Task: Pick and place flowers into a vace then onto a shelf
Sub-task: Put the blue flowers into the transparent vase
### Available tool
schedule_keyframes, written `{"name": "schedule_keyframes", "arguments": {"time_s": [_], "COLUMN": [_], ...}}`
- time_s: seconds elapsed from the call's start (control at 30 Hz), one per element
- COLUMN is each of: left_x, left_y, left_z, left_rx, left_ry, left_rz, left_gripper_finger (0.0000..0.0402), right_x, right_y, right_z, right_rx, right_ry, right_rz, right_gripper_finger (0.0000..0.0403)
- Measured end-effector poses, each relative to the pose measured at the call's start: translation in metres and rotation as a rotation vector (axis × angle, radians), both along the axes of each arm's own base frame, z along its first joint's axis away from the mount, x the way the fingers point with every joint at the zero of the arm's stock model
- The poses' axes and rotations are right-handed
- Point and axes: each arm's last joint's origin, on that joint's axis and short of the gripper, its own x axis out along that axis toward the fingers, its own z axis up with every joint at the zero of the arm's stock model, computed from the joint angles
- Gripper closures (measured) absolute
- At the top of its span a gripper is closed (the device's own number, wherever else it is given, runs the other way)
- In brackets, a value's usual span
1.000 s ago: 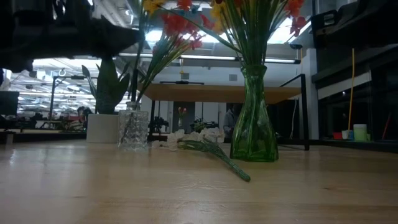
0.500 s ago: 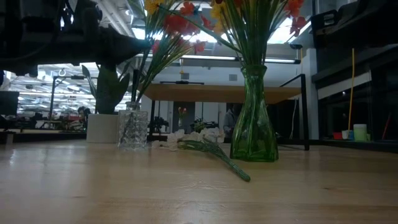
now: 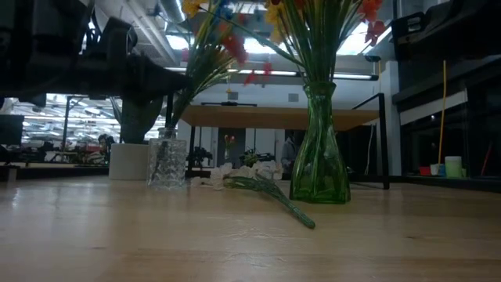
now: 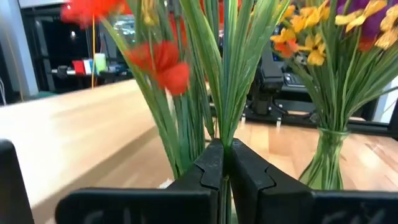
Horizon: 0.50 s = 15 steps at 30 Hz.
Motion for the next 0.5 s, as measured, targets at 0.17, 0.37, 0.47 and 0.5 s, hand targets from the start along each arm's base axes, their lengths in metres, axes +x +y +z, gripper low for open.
{"name": "schedule_keyframes", "arguments": {"time_s": [0.17, 0.37, 0.47, 0.5], "left_x": [0.0006, 0.0007, 0.0008, 0.0007], "left_y": [0.0001, 0.0001, 0.0002, 0.0003], "left_z": [-0.0052, -0.0065, -0.0095, -0.0105], "left_rx": [-0.029, -0.038, -0.048, -0.054], "left_ry": [0.030, 0.038, 0.066, 0.074], "left_rz": [0.004, 0.006, 0.009, 0.013], "left_gripper_finger": [0.0389, 0.0389, 0.0388, 0.0388], "right_x": [0.0002, 0.0001, 0.0002, 0.0001], "right_y": [0.0001, 0.0001, 0.0001, 0.0001], "right_z": [0.0004, 0.0004, 0.0005, 0.0004], "right_rx": [0.004, 0.005, 0.006, 0.006], "right_ry": [-0.004, -0.003, -0.003, -0.003], "right_rz": [0.000, -0.001, -0.001, -0.001], "right_gripper_finger": [0.0393, 0.0393, 0.0393, 0.0393]}}
